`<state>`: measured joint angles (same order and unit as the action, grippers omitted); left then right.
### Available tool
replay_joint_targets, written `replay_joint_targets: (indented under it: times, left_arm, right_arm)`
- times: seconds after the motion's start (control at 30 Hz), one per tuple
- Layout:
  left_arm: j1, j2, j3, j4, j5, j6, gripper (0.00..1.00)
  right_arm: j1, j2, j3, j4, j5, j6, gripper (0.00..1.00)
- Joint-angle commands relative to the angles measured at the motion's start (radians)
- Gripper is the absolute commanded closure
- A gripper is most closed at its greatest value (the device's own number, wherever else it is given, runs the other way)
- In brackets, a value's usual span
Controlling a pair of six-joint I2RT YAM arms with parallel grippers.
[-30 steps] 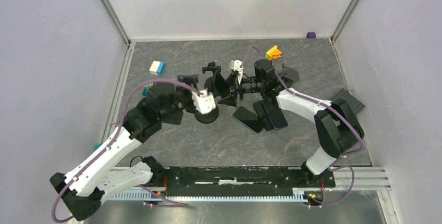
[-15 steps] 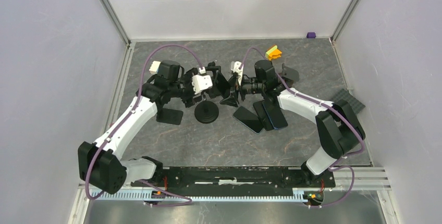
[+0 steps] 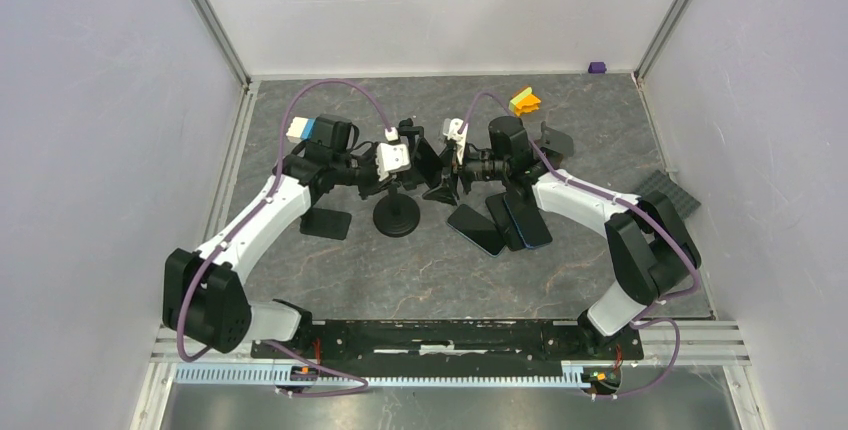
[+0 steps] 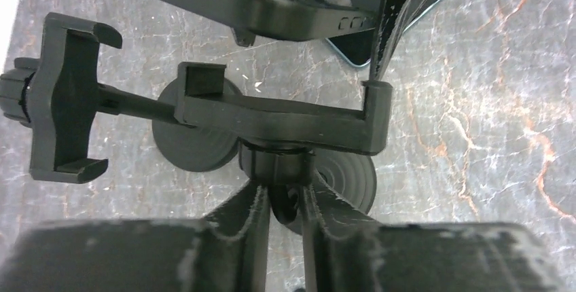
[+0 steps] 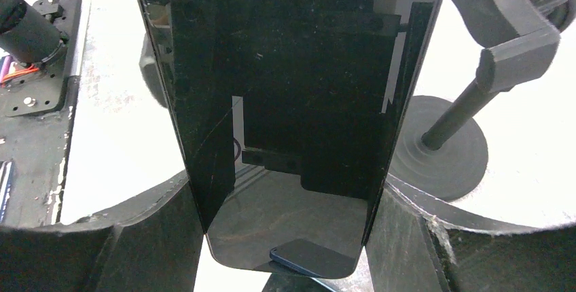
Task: Place the phone on the phone stand
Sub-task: Install the phone on the phone stand.
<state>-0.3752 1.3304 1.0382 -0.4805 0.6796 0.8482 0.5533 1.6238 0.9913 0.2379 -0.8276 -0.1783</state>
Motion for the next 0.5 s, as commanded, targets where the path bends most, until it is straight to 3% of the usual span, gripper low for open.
replay_joint_targets:
  times: [0.0, 0.07, 0.47]
  left_arm:
    - [0.002, 0.024, -0.003, 0.035, 0.124, -0.014, 0.84]
    - [0.003, 0.036, 0.002, 0.026, 0.164, -0.016, 0.97]
    - [0.002, 0.089, -0.007, 0.122, 0.273, -0.179, 0.98]
  right_arm:
    - [-0.003, -0.025, 0.008, 0.103, 0.036, 0.01, 1.0]
    - [-0.001, -0.024, 0.005, 0.107, 0.054, 0.001, 0.99]
    - [0.055, -0.069, -0.101, 0.209, 0.139, -0.026, 1.0]
